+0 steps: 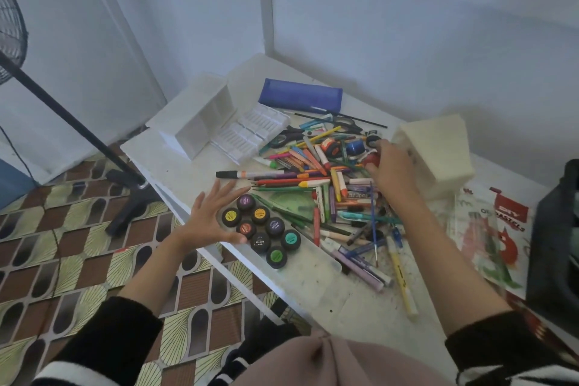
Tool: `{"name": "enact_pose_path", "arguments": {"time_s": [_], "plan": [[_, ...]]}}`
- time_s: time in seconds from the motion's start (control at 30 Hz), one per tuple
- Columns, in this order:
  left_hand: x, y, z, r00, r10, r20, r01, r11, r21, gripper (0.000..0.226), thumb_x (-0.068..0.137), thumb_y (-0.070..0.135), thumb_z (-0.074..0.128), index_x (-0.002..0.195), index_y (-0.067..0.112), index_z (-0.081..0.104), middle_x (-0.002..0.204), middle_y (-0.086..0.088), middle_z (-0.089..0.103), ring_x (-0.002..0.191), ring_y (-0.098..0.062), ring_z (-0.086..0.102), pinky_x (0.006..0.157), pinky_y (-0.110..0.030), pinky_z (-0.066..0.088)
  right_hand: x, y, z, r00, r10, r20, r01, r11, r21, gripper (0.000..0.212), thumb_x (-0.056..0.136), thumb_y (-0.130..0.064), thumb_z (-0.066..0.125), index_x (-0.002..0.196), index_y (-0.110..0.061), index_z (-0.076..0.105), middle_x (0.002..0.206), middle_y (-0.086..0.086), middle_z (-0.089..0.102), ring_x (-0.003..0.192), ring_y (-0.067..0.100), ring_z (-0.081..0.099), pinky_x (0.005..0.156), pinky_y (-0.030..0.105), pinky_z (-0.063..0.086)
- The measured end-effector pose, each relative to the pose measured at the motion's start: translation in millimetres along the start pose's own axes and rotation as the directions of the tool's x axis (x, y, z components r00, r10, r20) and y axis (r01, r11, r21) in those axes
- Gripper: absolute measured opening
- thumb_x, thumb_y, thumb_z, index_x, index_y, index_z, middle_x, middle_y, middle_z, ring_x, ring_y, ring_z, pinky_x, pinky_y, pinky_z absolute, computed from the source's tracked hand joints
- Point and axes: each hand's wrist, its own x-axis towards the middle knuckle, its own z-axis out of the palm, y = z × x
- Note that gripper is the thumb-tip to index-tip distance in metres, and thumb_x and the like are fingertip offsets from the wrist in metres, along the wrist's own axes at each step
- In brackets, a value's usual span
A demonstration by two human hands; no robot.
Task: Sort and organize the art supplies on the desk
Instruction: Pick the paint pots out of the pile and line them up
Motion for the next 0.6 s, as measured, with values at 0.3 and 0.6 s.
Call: {"name": "enact_pose_path", "arguments": {"time_s": [0.3, 0.6], "plan": [[-1, -4, 2, 1.000, 0.025, -0.004, -0.025, 1.000, 0.005, 0.113, 0.036, 0.095, 0.054, 0.137, 0.054, 0.021, 0.158, 0.016, 0.003, 0.143, -0.004, -0.020, 0.112, -0.038, -0.019, -91, -45, -30, 0.915, -0.077, 0.397, -0.198, 0.770, 0.606, 0.024, 0.081, -0.005, 0.069, 0.096, -0.013, 0.052, 0.097, -0.005, 0.061, 0.070, 0.008, 0.069, 0.056, 0.016, 0.053], [0, -2, 1, 1.000, -0.014, 0.005, 0.014, 1.000, 0.024, 0.099, 0.043, 0.072, 0.064, 0.130, 0.062, 0.018, 0.158, 0.015, 0.004, 0.143, -0.004, -0.018, 0.113, -0.038, -0.017, -128, -66, -12, 0.631, -0.436, 0.642, 0.151, 0.880, 0.449, 0.036, 0.068, -0.023, 0.083, 0.096, -0.028, 0.060, 0.105, -0.010, 0.055, 0.090, -0.001, 0.053, 0.080, 0.018, 0.048]]}}
